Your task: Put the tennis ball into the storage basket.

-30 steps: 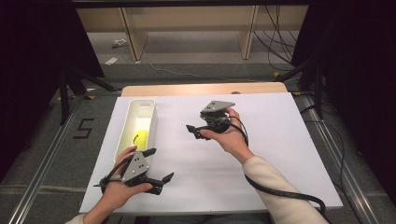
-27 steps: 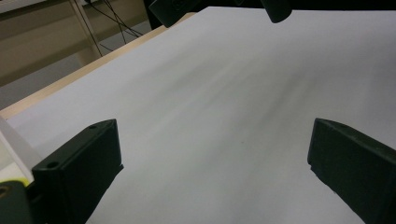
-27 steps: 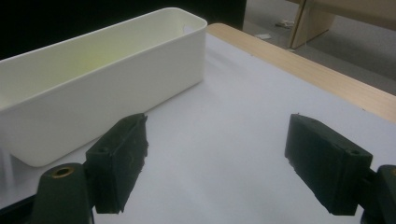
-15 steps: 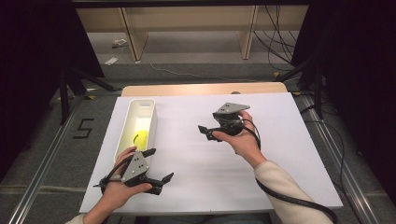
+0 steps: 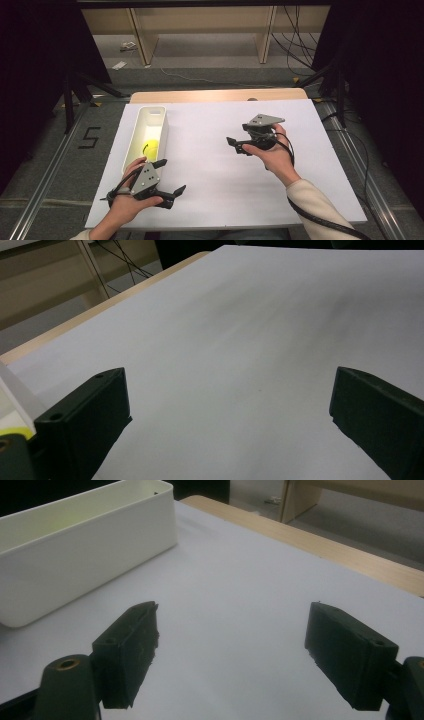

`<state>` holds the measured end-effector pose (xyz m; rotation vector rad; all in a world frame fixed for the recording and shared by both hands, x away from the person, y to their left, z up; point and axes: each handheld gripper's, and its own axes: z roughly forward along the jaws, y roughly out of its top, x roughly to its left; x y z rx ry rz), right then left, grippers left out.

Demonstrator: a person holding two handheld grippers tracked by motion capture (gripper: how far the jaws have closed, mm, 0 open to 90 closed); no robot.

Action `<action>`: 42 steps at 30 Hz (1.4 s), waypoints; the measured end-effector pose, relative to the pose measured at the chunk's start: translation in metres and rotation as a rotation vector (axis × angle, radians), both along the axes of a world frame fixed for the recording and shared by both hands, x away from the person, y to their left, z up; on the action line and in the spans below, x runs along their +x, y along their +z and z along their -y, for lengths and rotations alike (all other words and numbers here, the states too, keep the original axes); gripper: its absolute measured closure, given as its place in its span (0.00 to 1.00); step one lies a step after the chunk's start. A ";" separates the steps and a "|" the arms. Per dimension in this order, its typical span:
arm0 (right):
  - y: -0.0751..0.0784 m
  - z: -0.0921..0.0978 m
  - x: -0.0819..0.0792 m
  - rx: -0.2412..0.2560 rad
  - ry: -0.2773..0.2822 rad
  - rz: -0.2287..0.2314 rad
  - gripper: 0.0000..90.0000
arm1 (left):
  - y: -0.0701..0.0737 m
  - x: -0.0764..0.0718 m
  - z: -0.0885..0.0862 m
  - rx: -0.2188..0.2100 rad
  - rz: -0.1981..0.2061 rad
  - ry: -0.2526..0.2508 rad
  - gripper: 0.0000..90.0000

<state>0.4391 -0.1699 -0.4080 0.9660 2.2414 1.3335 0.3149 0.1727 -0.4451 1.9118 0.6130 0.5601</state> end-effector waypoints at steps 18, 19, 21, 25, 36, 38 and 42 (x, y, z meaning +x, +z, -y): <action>-0.006 0.044 -0.017 0.022 -0.057 -0.008 0.24 | 0.000 0.000 0.000 0.002 0.001 0.002 0.02; -0.007 0.047 -0.018 0.027 -0.059 -0.013 0.24 | 0.000 0.000 0.000 0.002 0.001 0.002 0.02; -0.008 0.051 -0.018 0.031 -0.064 -0.014 0.24 | 0.000 0.000 0.000 0.003 0.001 0.003 0.02; -0.009 0.058 -0.019 0.034 -0.076 -0.014 0.23 | 0.000 0.000 0.000 0.003 0.004 0.003 0.02; -0.014 0.075 -0.028 0.024 -0.092 -0.012 0.23 | 0.000 0.001 -0.001 -0.001 0.004 0.007 0.02; -0.014 0.078 -0.030 0.024 -0.095 -0.015 0.23 | 0.000 0.001 -0.001 -0.001 0.003 0.009 0.02; -0.017 0.085 -0.034 0.020 -0.099 -0.020 0.23 | -0.001 0.001 -0.001 -0.004 -0.003 0.010 0.02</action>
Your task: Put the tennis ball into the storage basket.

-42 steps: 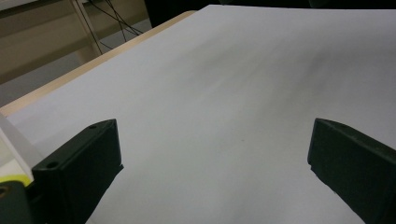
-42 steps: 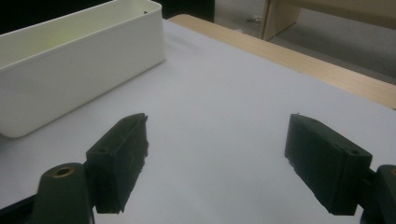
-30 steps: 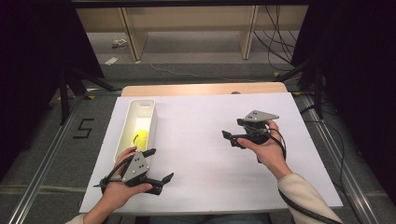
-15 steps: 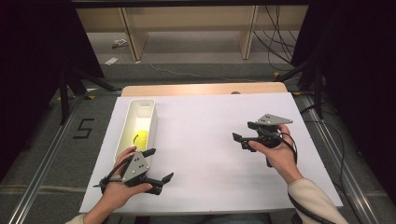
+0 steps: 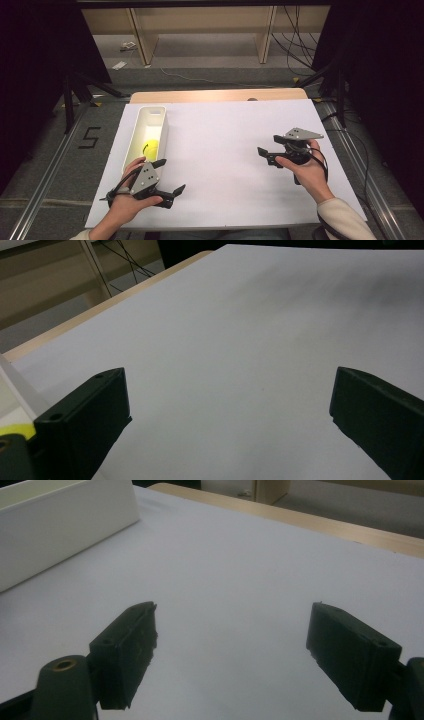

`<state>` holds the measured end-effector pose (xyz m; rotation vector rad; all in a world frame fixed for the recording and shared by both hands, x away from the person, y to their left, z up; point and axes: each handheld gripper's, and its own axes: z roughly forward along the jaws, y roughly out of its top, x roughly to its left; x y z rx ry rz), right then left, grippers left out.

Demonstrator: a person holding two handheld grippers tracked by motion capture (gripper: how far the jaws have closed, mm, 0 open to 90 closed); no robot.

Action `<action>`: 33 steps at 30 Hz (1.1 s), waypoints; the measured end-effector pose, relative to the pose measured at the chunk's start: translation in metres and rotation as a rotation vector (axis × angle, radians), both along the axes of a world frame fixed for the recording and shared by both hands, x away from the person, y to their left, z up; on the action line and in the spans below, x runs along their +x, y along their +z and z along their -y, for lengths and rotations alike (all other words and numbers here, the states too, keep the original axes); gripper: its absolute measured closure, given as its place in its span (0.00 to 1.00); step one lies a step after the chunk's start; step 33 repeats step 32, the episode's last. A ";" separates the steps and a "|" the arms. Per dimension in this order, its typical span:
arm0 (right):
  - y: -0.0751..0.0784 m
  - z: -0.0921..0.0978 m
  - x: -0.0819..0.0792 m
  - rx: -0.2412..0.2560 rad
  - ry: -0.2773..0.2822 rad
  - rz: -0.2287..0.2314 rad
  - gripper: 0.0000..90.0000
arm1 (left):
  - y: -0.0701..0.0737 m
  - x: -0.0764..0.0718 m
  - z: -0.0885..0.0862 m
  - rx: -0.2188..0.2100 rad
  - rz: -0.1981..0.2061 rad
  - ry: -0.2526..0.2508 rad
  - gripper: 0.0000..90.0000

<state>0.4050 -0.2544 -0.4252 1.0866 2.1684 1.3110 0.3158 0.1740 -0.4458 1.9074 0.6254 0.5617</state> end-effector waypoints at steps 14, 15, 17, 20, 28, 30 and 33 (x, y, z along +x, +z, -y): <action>-0.006 0.017 -0.019 0.006 -0.021 -0.004 0.23 | 0.001 0.000 -0.002 -0.001 0.006 0.006 0.02; -0.006 0.018 -0.020 0.005 -0.019 -0.006 0.23 | 0.001 0.000 -0.002 -0.002 0.006 0.006 0.02; -0.006 0.019 -0.022 0.003 -0.020 -0.004 0.23 | 0.001 0.000 -0.002 -0.001 0.006 0.006 0.02; -0.007 0.020 -0.022 0.004 -0.026 -0.003 0.23 | 0.001 0.000 -0.002 -0.002 0.007 0.006 0.02; -0.007 0.021 -0.022 0.021 -0.034 -0.005 0.24 | 0.002 0.000 -0.002 -0.004 0.010 0.006 0.02; -0.007 0.021 -0.022 0.028 -0.033 -0.006 0.24 | 0.002 0.000 -0.002 -0.004 0.009 0.005 0.02; -0.007 0.021 -0.021 0.032 -0.031 -0.010 0.24 | 0.001 0.000 -0.002 -0.007 0.005 0.006 0.02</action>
